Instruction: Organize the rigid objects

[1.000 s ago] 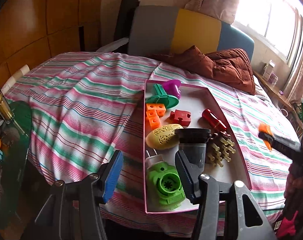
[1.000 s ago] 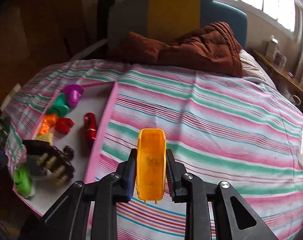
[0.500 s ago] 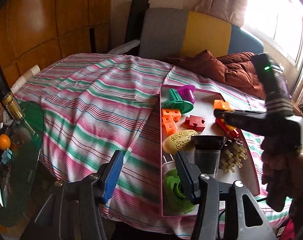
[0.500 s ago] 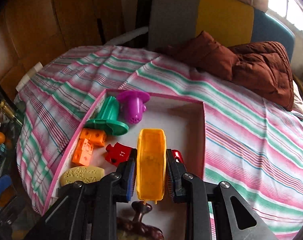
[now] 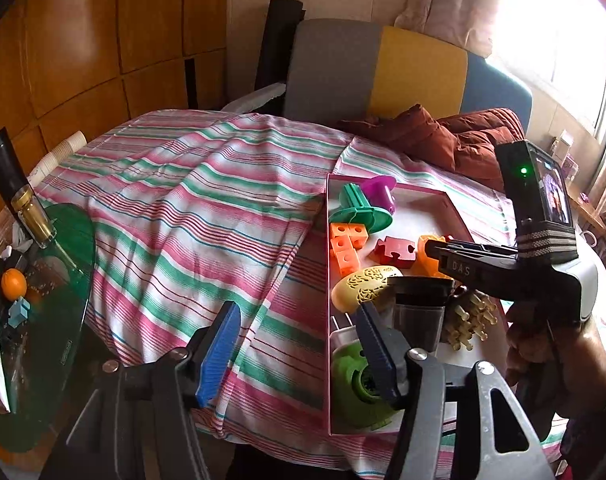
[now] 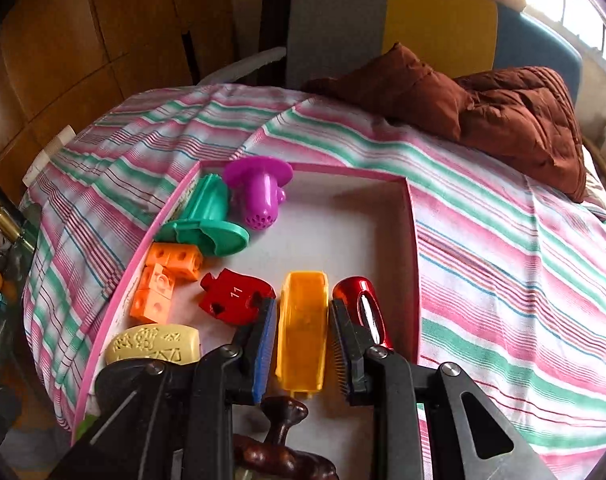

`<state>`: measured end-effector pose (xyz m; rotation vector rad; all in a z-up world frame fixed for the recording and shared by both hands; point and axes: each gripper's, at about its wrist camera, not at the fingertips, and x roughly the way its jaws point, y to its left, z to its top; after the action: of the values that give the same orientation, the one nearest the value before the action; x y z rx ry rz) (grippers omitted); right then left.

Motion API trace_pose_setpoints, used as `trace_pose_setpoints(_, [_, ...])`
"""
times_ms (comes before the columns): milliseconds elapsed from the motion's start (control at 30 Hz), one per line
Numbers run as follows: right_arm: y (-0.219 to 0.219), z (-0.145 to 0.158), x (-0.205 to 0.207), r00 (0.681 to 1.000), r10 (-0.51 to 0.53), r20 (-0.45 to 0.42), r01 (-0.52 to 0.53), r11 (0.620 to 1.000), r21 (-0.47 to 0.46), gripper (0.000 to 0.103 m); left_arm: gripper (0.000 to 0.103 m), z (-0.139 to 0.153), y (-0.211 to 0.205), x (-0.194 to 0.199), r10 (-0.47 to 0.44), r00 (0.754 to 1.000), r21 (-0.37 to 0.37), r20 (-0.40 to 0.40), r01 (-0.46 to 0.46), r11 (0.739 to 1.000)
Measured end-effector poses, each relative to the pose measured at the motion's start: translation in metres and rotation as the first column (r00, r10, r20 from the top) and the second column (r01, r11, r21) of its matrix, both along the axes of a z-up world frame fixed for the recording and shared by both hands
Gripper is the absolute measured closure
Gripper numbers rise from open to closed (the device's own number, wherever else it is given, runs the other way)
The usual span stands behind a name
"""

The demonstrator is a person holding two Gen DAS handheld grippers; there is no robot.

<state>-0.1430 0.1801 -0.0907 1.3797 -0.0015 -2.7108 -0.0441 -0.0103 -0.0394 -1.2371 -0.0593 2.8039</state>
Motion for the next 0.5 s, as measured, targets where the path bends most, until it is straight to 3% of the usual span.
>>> trace_pose_setpoints(200, [0.0, 0.013, 0.012, 0.999, -0.007, -0.048, 0.007, 1.0, 0.007, 0.069, 0.042, 0.002, 0.002, 0.002, 0.009, 1.0, -0.015, -0.002, -0.009, 1.0])
trace_pose_setpoints(333, [0.001, 0.023, 0.025, 0.995, -0.027, -0.092, 0.029, 0.999, 0.015, 0.06, 0.042, 0.004, 0.003, 0.003, 0.017, 1.0, -0.022, -0.003, -0.017, 1.0])
trace_pose_setpoints(500, [0.005, 0.043, 0.055, 0.979, -0.081, -0.186, 0.085, 0.996, 0.014, 0.04, 0.042, 0.011, 0.007, 0.009, 0.029, 0.999, -0.044, -0.039, -0.03, 0.999])
